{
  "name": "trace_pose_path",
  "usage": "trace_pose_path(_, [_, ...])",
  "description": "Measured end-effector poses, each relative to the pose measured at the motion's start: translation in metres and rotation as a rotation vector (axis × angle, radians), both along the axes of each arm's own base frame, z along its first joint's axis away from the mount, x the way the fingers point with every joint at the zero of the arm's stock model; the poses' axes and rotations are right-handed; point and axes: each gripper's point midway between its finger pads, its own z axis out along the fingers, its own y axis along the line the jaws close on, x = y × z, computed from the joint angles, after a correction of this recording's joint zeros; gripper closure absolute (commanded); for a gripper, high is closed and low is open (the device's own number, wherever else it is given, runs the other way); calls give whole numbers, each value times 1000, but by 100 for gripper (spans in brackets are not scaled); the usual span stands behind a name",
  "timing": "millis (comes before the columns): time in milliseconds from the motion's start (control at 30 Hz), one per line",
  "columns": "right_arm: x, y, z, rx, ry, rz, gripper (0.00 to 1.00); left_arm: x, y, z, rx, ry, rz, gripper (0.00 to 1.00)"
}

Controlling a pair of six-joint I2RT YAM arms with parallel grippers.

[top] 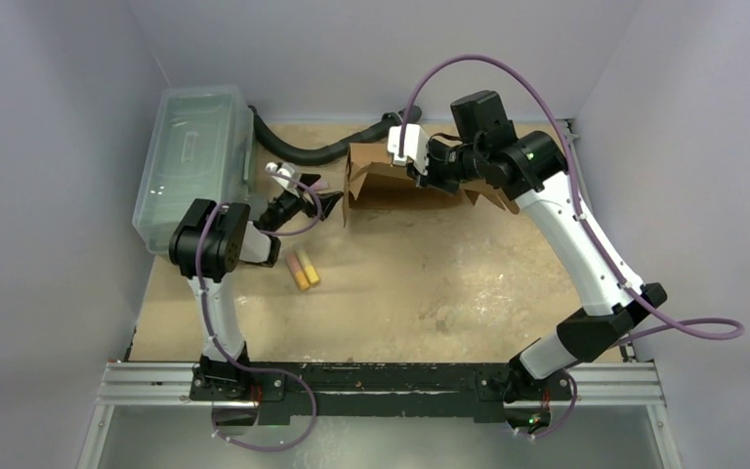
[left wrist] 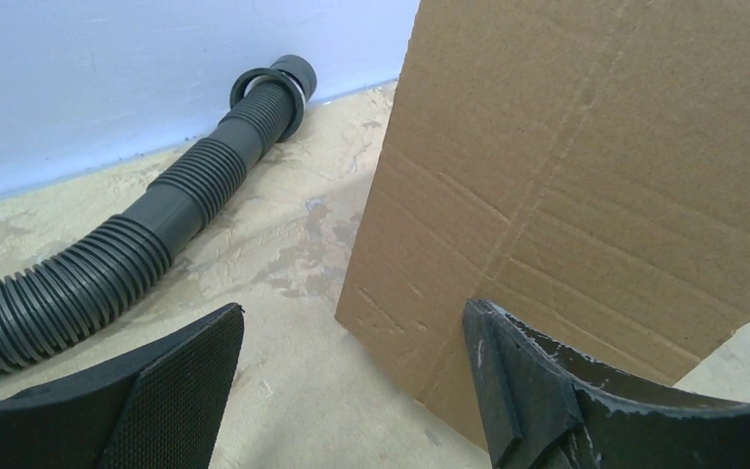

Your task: Fold the paper box

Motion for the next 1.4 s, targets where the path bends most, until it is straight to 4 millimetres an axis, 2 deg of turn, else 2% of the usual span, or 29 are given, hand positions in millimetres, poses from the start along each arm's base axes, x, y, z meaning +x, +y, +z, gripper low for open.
trace_pose_path(400, [-6, 1, 1, 11, 16, 16, 100, 2, 18, 17, -48, 12, 0, 15])
trace_pose_path(633, [-9, 0, 6, 20, 9, 20, 100, -2, 16, 22, -54, 14, -47, 15])
trace_pose_path(867, [-11, 0, 6, 33, 20, 23, 100, -8, 22, 41, -50, -26, -77, 15])
trace_pose_path(1167, [-15, -1, 6, 43, 46, 19, 100, -18, 21, 56, -55, -36, -134, 15])
trace_pose_path(1400, [-25, -4, 30, 79, 40, 17, 100, -27, 22, 81, -44, -97, -152, 15])
